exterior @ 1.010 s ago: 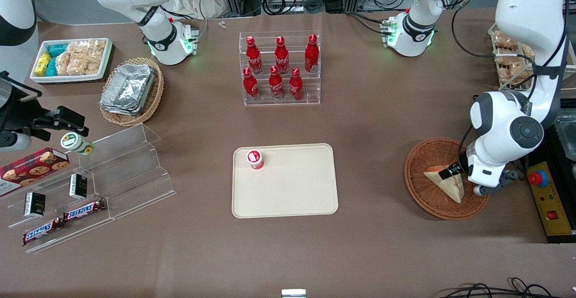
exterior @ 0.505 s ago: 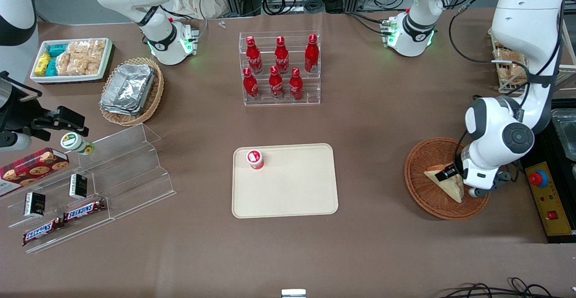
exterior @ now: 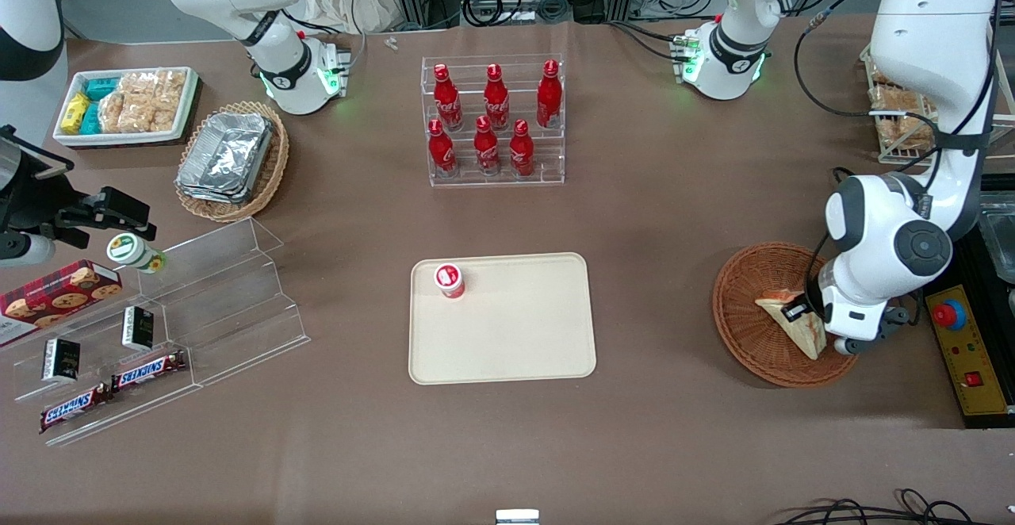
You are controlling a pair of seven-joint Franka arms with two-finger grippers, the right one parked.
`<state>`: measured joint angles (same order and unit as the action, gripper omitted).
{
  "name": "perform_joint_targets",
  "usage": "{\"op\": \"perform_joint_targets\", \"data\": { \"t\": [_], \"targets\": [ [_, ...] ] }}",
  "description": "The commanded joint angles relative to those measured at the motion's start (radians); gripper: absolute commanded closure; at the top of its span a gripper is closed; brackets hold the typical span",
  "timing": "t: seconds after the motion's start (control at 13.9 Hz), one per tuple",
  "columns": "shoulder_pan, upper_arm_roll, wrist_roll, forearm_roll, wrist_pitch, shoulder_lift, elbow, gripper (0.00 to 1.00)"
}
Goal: Place sandwich from basket to tray
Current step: 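Close the left gripper on the sandwich's crust edge, then lift the sandwich and carry it with the left gripper toward the white tray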
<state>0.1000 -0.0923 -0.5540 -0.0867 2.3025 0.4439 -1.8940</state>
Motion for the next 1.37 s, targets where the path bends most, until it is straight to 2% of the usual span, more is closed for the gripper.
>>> {"op": "perform_joint_targets", "data": {
  "t": [0.0, 0.14, 0.29, 0.51, 0.79, 0.94, 1.08, 1.23, 1.3],
  "targets": [
    [0.004, -0.012, 0.072, -0.019, -0.191, 0.047, 0.154, 1.00],
    [-0.019, -0.014, 0.185, -0.019, -0.367, 0.048, 0.269, 1.00],
    [-0.032, -0.017, 0.201, -0.019, -0.516, 0.050, 0.389, 1.00],
    [-0.104, -0.032, 0.252, -0.021, -0.600, 0.042, 0.541, 1.00],
    [-0.254, -0.040, 0.256, -0.021, -0.741, 0.033, 0.622, 1.00],
    [-0.321, -0.043, 0.249, -0.016, -0.746, 0.041, 0.627, 1.00],
    [-0.400, -0.044, 0.163, -0.005, -0.720, 0.068, 0.624, 1.00],
    [-0.459, -0.044, 0.067, 0.021, -0.597, 0.126, 0.616, 1.00],
    [-0.483, -0.044, 0.028, 0.060, -0.542, 0.163, 0.618, 1.00]
  ]
}}
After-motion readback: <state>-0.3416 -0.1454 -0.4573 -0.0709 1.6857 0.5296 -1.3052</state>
